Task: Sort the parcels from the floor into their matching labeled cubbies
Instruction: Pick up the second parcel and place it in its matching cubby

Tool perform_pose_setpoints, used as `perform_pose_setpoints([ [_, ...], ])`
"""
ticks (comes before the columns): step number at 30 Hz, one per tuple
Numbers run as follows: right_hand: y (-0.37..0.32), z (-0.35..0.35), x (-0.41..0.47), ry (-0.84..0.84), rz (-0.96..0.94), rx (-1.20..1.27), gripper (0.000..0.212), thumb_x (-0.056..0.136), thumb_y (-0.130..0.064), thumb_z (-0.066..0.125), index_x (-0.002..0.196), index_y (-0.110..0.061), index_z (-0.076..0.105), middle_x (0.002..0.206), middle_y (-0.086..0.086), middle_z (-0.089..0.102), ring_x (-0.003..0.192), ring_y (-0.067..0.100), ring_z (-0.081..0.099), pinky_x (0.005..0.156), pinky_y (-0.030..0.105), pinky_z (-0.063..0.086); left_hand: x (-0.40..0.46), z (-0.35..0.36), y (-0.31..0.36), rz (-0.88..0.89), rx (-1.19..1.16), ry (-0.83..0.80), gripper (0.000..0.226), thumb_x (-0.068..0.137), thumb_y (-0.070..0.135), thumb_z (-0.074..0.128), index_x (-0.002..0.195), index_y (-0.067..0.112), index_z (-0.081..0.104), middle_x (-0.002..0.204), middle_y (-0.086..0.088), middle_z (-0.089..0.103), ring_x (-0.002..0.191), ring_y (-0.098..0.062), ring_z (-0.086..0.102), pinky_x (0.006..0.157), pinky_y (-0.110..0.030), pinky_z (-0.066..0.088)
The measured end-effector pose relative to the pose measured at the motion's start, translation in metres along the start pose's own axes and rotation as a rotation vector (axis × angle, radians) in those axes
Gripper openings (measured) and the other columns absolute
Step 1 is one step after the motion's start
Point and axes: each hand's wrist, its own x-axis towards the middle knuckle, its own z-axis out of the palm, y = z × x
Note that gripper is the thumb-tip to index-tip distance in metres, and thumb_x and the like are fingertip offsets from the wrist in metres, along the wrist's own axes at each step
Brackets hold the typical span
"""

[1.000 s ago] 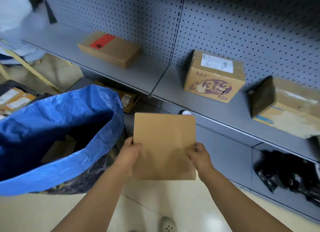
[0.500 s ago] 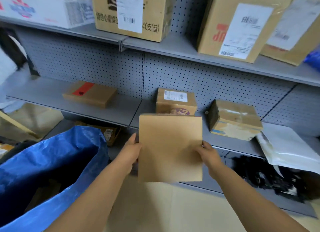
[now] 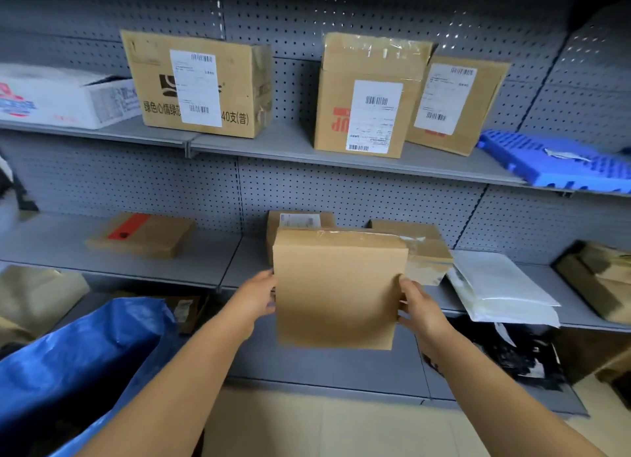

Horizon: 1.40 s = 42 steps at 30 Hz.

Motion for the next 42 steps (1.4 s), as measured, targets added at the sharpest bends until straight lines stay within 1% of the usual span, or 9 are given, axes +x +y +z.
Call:
perform_pose_setpoints([
  [9,-0.013,-0.075,-0.032,-0.044,-0.055,0.121,0.038,0.096,-0.042,0.035,0.105,-0.016,0.062,0.107,0.006,0.066,0.1,0.022,0.061,0.093,0.039,0.045,-0.041,0.043,0.01,0.072,-0.114,0.055,0.056,0.094,0.057,0.023,0.136,0.024,0.041,0.131,-0.01,0.055,0.112,-0.031,0.055,0.082,-0.042,0.049],
  [16,-0.022,-0.127,-0.066,-0.054,-0.126,0.156,0.04,0.099,-0.042,0.031,0.096,-0.024,0.066,0.103,0.003,0.07,0.099,0.018,0.062,0.095,0.035,0.044,-0.088,0.078,0.021,0.098,-0.102,-0.005,0.058,0.088,0.067,0.017,0.115,0.028,0.051,0.096,-0.003,0.064,0.1,-0.028,0.059,0.089,-0.047,0.048],
  [20,-0.031,-0.146,-0.082,-0.041,-0.167,0.195,0.042,0.101,-0.038,0.028,0.091,-0.022,0.064,0.096,0.0,0.068,0.096,0.018,0.061,0.092,0.033,0.042,-0.113,0.087,0.024,0.111,-0.044,-0.058,0.066,0.085,0.069,0.014,0.122,0.028,0.05,0.114,-0.006,0.064,0.11,-0.026,0.057,0.092,-0.051,0.046],
  [22,-0.032,-0.157,-0.086,-0.041,-0.183,0.185,0.039,0.099,-0.04,0.031,0.091,-0.021,0.065,0.088,-0.002,0.071,0.092,0.015,0.063,0.084,0.028,0.046,-0.124,0.09,0.027,0.129,-0.029,-0.079,0.072,0.085,0.07,0.012,0.133,0.028,0.043,0.126,-0.008,0.06,0.112,-0.026,0.056,0.087,-0.05,0.046],
  [25,-0.031,-0.169,-0.1,-0.068,-0.2,0.119,0.04,0.098,-0.042,0.03,0.085,-0.023,0.063,0.064,-0.01,0.069,0.059,0.003,0.06,0.055,0.02,0.042,-0.138,0.093,0.03,0.161,-0.048,-0.101,0.069,0.085,0.071,0.011,0.129,0.031,0.046,0.125,-0.01,0.061,0.11,-0.029,0.058,0.085,-0.051,0.047],
  [29,-0.033,-0.176,-0.118,-0.072,-0.156,0.144,0.05,0.099,-0.05,0.024,0.097,-0.021,0.065,0.091,0.001,0.071,0.084,0.014,0.065,0.068,0.027,0.046,-0.162,0.098,0.032,0.237,-0.054,-0.156,0.042,0.092,0.06,0.022,0.102,0.036,0.055,0.114,-0.007,0.063,0.105,-0.025,0.059,0.077,-0.042,0.052],
  [32,-0.032,-0.182,-0.129,-0.116,-0.154,0.13,0.056,0.098,-0.052,0.019,0.101,-0.021,0.066,0.085,0.0,0.075,0.086,0.016,0.066,0.069,0.029,0.047,-0.174,0.095,0.027,0.317,0.0,-0.165,0.023,0.094,0.043,0.043,0.115,0.033,0.047,0.118,-0.007,0.057,0.101,-0.025,0.056,0.085,-0.049,0.053],
  [35,-0.035,-0.187,-0.145,-0.112,-0.19,0.123,0.053,0.1,-0.047,0.018,0.072,-0.023,0.057,0.055,-0.007,0.067,0.066,0.016,0.058,0.059,0.03,0.042,-0.182,0.092,0.022,0.363,-0.007,-0.164,0.041,0.092,0.025,0.052,0.129,0.033,0.038,0.111,-0.004,0.058,0.097,-0.027,0.056,0.098,-0.054,0.044],
  [42,-0.038,-0.197,-0.17,-0.145,-0.185,0.069,0.047,0.097,-0.052,0.029,0.109,-0.02,0.061,0.11,0.01,0.066,0.098,0.027,0.06,0.079,0.038,0.051,-0.199,0.095,0.018,0.429,-0.021,-0.18,0.077,0.086,-0.004,0.047,0.146,0.033,0.015,0.128,0.008,0.051,0.114,-0.026,0.052,0.099,-0.053,0.042],
])
